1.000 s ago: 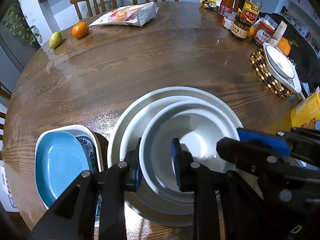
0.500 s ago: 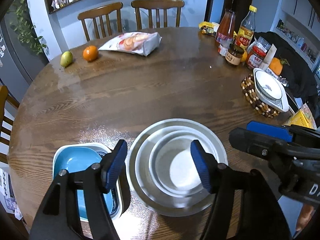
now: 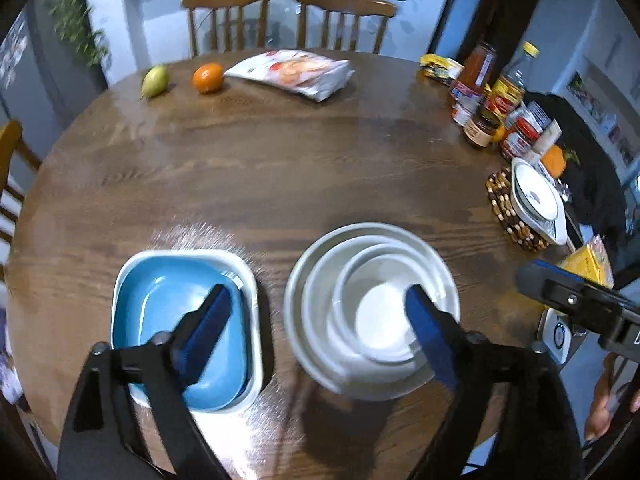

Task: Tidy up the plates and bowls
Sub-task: 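Move both tools to the white bowl stack and grip its rim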

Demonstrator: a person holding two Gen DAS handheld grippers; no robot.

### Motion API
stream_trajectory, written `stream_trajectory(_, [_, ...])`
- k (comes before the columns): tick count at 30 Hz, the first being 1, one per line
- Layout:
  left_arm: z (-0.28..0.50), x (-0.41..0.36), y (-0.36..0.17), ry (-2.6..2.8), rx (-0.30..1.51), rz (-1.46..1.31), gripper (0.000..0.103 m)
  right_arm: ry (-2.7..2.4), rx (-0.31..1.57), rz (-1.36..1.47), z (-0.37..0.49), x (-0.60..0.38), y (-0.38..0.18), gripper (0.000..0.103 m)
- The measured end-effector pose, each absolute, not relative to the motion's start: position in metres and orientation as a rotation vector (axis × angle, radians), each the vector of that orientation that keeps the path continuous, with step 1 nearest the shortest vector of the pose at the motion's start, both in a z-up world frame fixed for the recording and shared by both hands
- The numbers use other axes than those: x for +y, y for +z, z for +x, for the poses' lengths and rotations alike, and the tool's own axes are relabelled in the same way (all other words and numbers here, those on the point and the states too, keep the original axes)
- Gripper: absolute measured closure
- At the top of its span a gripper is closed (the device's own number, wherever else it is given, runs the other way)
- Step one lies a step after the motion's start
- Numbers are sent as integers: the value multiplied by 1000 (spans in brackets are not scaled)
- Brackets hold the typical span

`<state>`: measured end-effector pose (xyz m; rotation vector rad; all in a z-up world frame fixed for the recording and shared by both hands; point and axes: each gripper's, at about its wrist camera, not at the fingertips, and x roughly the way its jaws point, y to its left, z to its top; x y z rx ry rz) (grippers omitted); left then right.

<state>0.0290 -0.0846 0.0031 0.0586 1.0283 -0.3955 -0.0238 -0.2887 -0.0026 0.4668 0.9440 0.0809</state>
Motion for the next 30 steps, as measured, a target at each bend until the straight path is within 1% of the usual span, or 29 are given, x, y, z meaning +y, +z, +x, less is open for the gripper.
stream_trajectory(4, [32, -54, -5, -342, 1091, -16, 8, 75, 959, 471, -31, -292, -9, 39])
stream_trajectory(6, [35, -41, -11, -312, 1126, -57, 4, 68, 973, 476, -33, -293, -14, 39])
stream_trajectory(13, [37, -23, -24, -295, 1203, -157, 4, 51, 1036, 519, -33, -294, -41, 39])
stream_trajectory(16, [39, -29, -21, -290, 1191, -130, 6, 43, 1043, 532, -30, -294, -46, 39])
stream_trajectory(18, [41, -35, -19, -301, 1181, -105, 8, 34, 1048, 528, -28, -293, -48, 39])
stream_trajectory(24, [49, -46, -28, -309, 1191, -38, 25, 22, 1055, 534, -21, -297, -54, 39])
stream_trajectory(26, [50, -46, -30, -318, 1197, -41, 28, 23, 1047, 549, -21, -300, -55, 40])
stream_trajectory(27, [51, -46, -31, -323, 1200, -43, 31, 24, 1043, 551, -21, -301, -55, 42])
stream_trajectory(28, [52, -46, -33, -324, 1204, -46, 32, 24, 1041, 550, -20, -302, -55, 48])
stream_trajectory(29, [54, -47, -34, -326, 1211, -52, 33, 31, 1044, 550, -19, -303, -56, 54])
stream_trajectory(30, [55, -46, -35, -331, 1216, -58, 34, 45, 1050, 555, -18, -303, -59, 57])
